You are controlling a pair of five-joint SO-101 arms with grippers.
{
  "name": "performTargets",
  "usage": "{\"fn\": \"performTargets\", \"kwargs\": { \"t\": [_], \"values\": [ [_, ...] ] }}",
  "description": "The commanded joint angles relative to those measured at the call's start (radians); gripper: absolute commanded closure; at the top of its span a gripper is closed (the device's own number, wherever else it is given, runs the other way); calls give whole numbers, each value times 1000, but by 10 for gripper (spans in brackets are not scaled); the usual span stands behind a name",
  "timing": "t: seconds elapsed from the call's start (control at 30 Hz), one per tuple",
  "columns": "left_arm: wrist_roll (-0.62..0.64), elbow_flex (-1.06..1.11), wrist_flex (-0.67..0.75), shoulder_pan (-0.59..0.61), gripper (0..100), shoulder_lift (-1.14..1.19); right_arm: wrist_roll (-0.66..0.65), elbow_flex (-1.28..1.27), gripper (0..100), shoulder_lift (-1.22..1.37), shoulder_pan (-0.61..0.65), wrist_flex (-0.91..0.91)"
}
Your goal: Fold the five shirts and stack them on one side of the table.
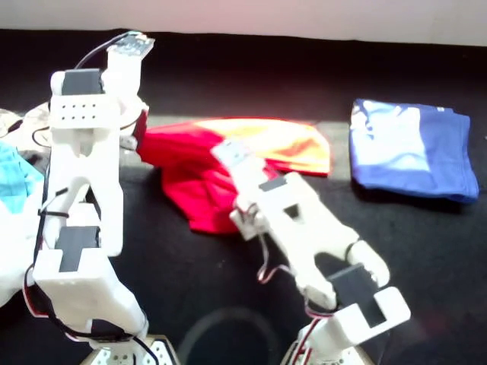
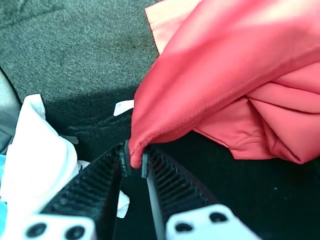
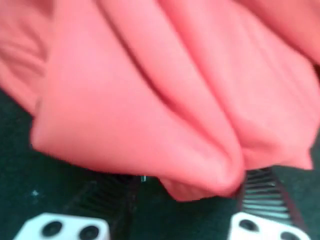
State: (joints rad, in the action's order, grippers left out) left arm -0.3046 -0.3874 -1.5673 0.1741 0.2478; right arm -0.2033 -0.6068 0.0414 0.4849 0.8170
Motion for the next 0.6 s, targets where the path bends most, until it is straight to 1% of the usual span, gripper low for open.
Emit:
{"fn": "performTargets", "kwargs": {
  "t": [0.0, 0.03, 0.17, 0.3, 0.37, 0.5, 0.57],
  "values": [
    [-2, -77, -48, 13, 991, -16, -8, 107, 976, 2, -105, 68],
    [-2, -91, -61, 13, 991, -16, -8, 139, 991, 2, -136, 96],
    [0, -130, -103, 13, 991, -16, -14, 265, 991, -53, -263, 200],
    [0, -170, -135, 13, 991, -16, -163, 383, 991, -174, -371, 286],
    [14, -208, -150, 13, 991, -16, -216, 443, 991, -228, -414, 315],
    [153, -309, -196, 12, 991, -16, -287, 556, 991, -291, -509, 354],
    [227, -302, -198, 12, 991, -21, -319, 595, 991, -298, -553, 364]
  ]
}}
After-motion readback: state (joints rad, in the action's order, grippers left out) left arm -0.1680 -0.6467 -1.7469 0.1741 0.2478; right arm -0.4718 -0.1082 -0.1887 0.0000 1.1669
